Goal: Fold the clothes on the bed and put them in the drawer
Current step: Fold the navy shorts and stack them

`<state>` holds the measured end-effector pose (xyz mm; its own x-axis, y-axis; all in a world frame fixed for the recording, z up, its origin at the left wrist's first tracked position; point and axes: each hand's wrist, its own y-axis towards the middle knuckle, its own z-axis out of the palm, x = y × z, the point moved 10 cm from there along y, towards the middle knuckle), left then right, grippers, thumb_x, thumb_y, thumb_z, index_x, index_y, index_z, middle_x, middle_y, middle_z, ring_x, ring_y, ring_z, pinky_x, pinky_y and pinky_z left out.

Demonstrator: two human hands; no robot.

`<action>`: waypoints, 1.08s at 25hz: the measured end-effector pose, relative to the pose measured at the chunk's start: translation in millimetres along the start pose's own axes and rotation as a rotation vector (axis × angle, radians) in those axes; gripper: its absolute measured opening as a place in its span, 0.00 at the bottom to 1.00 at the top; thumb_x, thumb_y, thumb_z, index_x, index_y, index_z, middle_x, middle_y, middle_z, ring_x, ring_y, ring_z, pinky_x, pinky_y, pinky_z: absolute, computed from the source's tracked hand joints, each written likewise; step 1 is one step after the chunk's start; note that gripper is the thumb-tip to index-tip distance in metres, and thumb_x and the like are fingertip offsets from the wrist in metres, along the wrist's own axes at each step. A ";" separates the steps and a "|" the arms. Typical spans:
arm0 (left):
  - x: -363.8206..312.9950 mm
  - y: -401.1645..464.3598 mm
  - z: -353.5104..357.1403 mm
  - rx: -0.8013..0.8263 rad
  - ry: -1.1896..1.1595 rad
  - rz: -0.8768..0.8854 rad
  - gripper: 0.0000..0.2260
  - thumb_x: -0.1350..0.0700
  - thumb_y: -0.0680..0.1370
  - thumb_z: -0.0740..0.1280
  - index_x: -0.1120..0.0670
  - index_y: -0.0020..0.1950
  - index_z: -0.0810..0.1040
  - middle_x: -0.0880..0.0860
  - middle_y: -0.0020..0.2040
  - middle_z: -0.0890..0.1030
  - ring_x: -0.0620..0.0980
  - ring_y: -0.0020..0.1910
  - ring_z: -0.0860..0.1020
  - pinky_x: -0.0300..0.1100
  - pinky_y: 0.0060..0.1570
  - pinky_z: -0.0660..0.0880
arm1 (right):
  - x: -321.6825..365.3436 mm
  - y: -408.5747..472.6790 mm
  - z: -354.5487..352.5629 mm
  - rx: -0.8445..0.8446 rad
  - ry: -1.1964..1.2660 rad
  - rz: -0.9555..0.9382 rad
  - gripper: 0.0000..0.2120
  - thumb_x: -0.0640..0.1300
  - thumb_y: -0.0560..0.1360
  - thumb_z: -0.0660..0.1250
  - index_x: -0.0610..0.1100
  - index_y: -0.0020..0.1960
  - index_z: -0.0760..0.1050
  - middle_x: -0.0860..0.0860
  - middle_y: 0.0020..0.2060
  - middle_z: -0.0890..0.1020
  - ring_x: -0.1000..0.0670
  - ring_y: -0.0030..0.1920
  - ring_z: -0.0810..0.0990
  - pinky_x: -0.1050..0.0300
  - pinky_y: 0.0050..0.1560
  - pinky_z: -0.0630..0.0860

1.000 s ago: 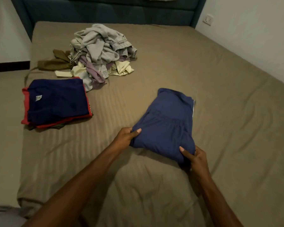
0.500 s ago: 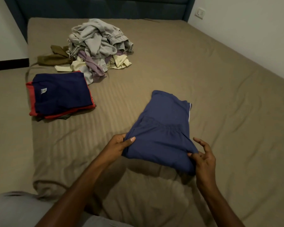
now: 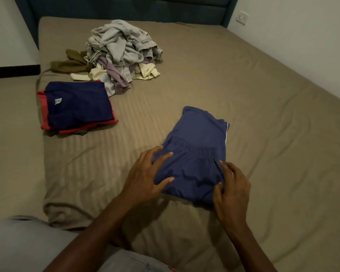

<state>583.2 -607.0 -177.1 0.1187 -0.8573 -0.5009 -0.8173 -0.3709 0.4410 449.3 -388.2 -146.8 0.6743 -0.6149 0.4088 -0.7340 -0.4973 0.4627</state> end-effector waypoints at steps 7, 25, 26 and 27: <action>23.5 41.1 112.9 0.255 0.233 -0.036 0.25 0.42 0.85 0.47 0.45 0.83 0.57 0.46 0.83 0.56 0.47 0.83 0.51 0.58 0.76 0.60 | -3.4 23.2 127.1 0.389 -0.187 -0.097 0.34 0.65 0.84 0.45 0.47 0.84 0.53 0.53 0.82 0.51 0.48 0.83 0.52 0.47 0.82 0.49; 49.5 2.1 45.9 0.139 -0.124 0.143 0.22 0.43 0.82 0.62 0.51 0.74 0.76 0.51 0.77 0.71 0.49 0.79 0.65 0.54 0.73 0.68 | -37.4 1.7 41.5 0.335 0.266 -0.240 0.28 0.50 0.63 0.69 0.49 0.63 0.79 0.56 0.65 0.80 0.48 0.62 0.79 0.42 0.63 0.73; 50.2 5.6 38.0 0.112 -0.220 0.047 0.22 0.42 0.83 0.62 0.50 0.74 0.76 0.50 0.76 0.73 0.47 0.77 0.67 0.55 0.73 0.67 | -41.7 11.9 33.9 0.290 0.307 -0.198 0.25 0.50 0.63 0.69 0.50 0.60 0.80 0.56 0.57 0.82 0.47 0.55 0.81 0.43 0.58 0.75; 49.8 9.3 30.2 0.093 -0.317 -0.041 0.22 0.42 0.82 0.62 0.49 0.73 0.76 0.49 0.74 0.75 0.46 0.75 0.70 0.55 0.74 0.68 | -44.5 22.0 26.5 0.270 0.388 -0.132 0.22 0.49 0.63 0.68 0.49 0.57 0.79 0.56 0.52 0.83 0.47 0.50 0.82 0.45 0.54 0.77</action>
<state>564.5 -642.3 -220.4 -0.0169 -0.6830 -0.7303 -0.8654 -0.3559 0.3528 400.9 -387.9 -175.7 0.7063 -0.2878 0.6468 -0.6001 -0.7280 0.3314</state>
